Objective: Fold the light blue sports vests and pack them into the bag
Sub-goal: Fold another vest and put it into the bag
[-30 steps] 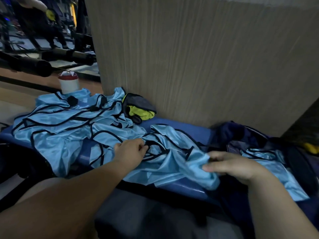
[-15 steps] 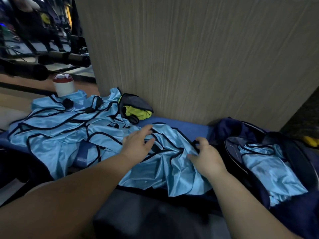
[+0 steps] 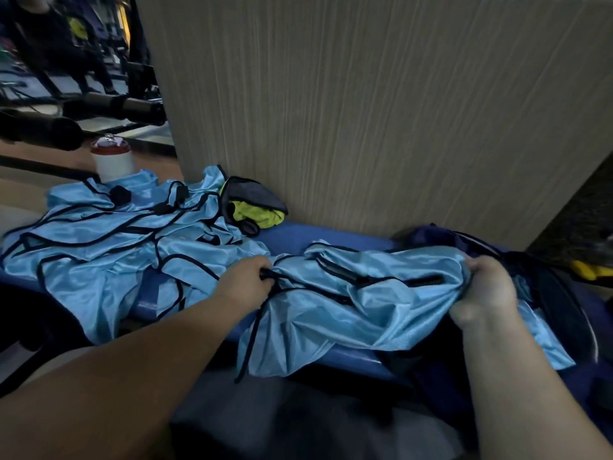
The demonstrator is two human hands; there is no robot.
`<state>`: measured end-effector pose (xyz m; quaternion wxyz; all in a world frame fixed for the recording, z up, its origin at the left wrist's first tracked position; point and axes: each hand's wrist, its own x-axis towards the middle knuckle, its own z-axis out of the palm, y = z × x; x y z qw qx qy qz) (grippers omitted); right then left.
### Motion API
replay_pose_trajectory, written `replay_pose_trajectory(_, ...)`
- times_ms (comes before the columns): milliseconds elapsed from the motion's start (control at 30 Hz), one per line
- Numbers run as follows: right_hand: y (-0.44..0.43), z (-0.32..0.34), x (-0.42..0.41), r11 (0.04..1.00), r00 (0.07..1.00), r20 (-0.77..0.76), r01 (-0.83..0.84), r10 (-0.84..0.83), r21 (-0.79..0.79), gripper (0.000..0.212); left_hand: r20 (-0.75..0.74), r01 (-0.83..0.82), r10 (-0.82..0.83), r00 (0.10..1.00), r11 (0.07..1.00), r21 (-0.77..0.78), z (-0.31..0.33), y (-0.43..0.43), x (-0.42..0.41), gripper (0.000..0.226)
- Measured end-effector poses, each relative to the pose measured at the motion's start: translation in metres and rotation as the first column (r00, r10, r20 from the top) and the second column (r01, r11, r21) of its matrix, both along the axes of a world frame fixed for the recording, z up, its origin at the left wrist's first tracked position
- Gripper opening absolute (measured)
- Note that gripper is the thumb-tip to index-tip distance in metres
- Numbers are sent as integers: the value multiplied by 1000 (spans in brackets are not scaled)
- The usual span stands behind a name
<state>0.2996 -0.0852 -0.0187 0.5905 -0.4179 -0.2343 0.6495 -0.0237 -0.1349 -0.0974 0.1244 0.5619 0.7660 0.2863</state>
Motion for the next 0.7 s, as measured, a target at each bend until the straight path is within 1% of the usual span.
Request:
replay_pose_trajectory(33, 0, 2, 6, 1000, 998, 55, -10, 10, 10, 18, 21, -26, 25, 999, 1000, 14, 0, -1, -2, 21)
replay_pose_trajectory(67, 1, 2, 10, 999, 980, 199, -33, 30, 12, 20, 30, -41, 41, 999, 999, 27, 1, -1, -3, 27)
replay_pose_trajectory(100, 2, 0, 14, 998, 913, 405, -57, 43, 23, 16, 36, -49, 47, 998, 998, 47, 1, -1, -3, 30)
replay_pose_trajectory(133, 2, -2, 15, 995, 801, 597, -89, 52, 34, 14, 48, -47, 44, 998, 997, 68, 1, -1, -3, 31)
replay_pose_trajectory(167, 2, -4, 15, 992, 682, 729, -124, 61, 32, 19, 67, -40, 34, 997, 995, 94, 2, -1, -2, 30)
replay_pose_trajectory(200, 1, -4, 14, 986, 579, 811, -169, 87, 14, 22, 95, -30, 18, 995, 991, 127, 3, -1, -1, 28)
replay_pose_trajectory(233, -1, -4, 11, 978, 463, 879, -206, 115, -19, 26, 124, -20, 1, 992, 987, 157, 4, -1, 1, 26)
replay_pose_trajectory(267, -3, -3, 7, 972, 310, 942, -226, 130, -60, 32, 143, -11, -16, 990, 983, 184, 7, -2, 3, 26)
replay_pose_trajectory(300, -4, -3, 3, 972, 123, 986, -218, 116, -87, 41, 156, 6, -38, 987, 980, 199, 10, -3, 5, 32)
replay_pose_trajectory(333, -5, -4, 0, 979, -44, 997, -190, 69, -76, 52, 154, 41, -74, 985, 978, 204, 13, -4, 7, 46)
replay_pose_trajectory(367, -6, -6, -4, 982, -156, 988, -188, -17, -13, 60, 134, 94, -123, 983, 974, 205, 15, -6, 9, 63)
replay_pose_trajectory(400, -6, -9, -9, 972, -207, 970, -224, -124, 76, 62, 105, 145, -167, 980, 971, 189, 16, -7, 12, 77)
replay_pose_trajectory(433, -6, -13, -14, 945, -214, 952, -289, -218, 152, 59, 68, 178, -190, 979, 971, 158, 17, -9, 15, 85)
replay_pose_trajectory(467, -7, -17, -21, 912, -206, 936, -359, -286, 200, 53, 38, 190, -196, 980, 974, 124, 18, -9, 19, 88)
replay_pose_trajectory(533, -7, -25, -34, 861, -199, 917, -455, -346, 226, 41, -23, 195, -193, 981, 978, 78, 21, -9, 27, 81)
replay_pose_trajectory(567, -7, -28, -39, 851, -224, 910, -483, -348, 207, 37, -61, 193, -189, 980, 980, 53, 22, -8, 31, 75)
replay_pose_trajectory(600, -7, -32, -44, 849, -270, 903, -503, -333, 163, 37, -98, 186, -182, 978, 982, 34, 23, -7, 36, 71)
replay_pose_trajectory(667, -7, -39, -49, 848, -352, 897, -528, -267, 46, 37, -130, 142, -138, 982, 990, 19, 22, -5, 41, 62)
replay_pose_trajectory(700, -5, -42, -51, 844, -356, 906, -536, -228, 1, 38, -125, 109, -106, 987, 994, 19, 23, -5, 43, 57)
